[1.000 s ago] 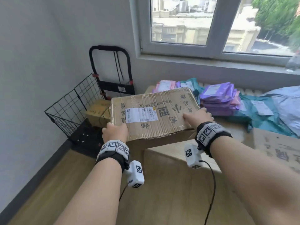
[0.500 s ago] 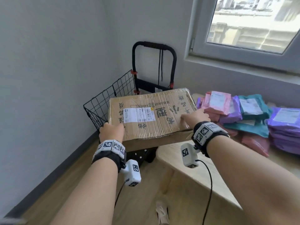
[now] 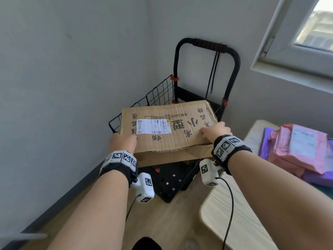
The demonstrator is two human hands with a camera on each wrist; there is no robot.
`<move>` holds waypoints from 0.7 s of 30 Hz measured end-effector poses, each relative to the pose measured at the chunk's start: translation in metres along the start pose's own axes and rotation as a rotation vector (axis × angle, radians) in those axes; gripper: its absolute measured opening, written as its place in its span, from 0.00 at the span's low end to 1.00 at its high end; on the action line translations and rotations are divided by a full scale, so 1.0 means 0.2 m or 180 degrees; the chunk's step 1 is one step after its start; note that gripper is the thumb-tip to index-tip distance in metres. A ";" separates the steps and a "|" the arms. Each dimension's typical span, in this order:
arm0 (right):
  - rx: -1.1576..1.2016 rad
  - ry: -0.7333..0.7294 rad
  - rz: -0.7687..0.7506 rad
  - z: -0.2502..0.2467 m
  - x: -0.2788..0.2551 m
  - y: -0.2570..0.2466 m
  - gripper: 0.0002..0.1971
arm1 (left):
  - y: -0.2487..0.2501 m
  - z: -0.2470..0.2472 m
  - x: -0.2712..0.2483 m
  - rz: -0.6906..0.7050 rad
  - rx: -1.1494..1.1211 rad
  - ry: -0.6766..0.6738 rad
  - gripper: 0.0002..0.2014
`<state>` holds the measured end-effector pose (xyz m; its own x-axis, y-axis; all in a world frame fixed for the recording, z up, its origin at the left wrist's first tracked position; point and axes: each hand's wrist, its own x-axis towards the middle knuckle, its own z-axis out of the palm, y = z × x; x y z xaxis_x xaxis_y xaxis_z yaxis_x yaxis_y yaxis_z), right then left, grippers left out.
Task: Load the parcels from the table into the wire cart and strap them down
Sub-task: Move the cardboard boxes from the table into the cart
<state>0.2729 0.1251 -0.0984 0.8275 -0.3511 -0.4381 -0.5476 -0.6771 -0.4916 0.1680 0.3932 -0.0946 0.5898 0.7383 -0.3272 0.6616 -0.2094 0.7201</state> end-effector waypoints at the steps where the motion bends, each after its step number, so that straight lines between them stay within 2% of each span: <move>1: -0.0048 0.0015 0.0027 0.02 0.04 -0.04 0.35 | 0.02 0.01 0.06 -0.0040 0.0011 -0.0007 0.17; 7: -0.0203 0.0128 0.0277 0.16 0.22 -0.26 0.34 | 0.17 0.08 0.46 0.0048 0.0373 -0.0394 0.15; 11: -0.0254 0.0217 0.0638 0.28 0.30 -0.39 0.33 | 0.30 0.10 0.76 0.0120 0.1021 -0.0858 0.08; 14: -0.0182 0.0241 0.0972 0.39 0.33 -0.44 0.34 | 0.35 0.16 0.97 0.0118 0.1235 -0.1146 0.07; 21: -0.0220 0.0467 0.1390 0.54 0.32 -0.48 0.33 | 0.41 0.33 1.22 0.0246 0.1728 -0.1446 0.07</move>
<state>0.3655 0.2381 -0.1603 0.5329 -0.6974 -0.4793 -0.8432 -0.4853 -0.2313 0.3957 0.5144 -0.1557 0.7009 0.3930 -0.5953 0.6776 -0.6274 0.3837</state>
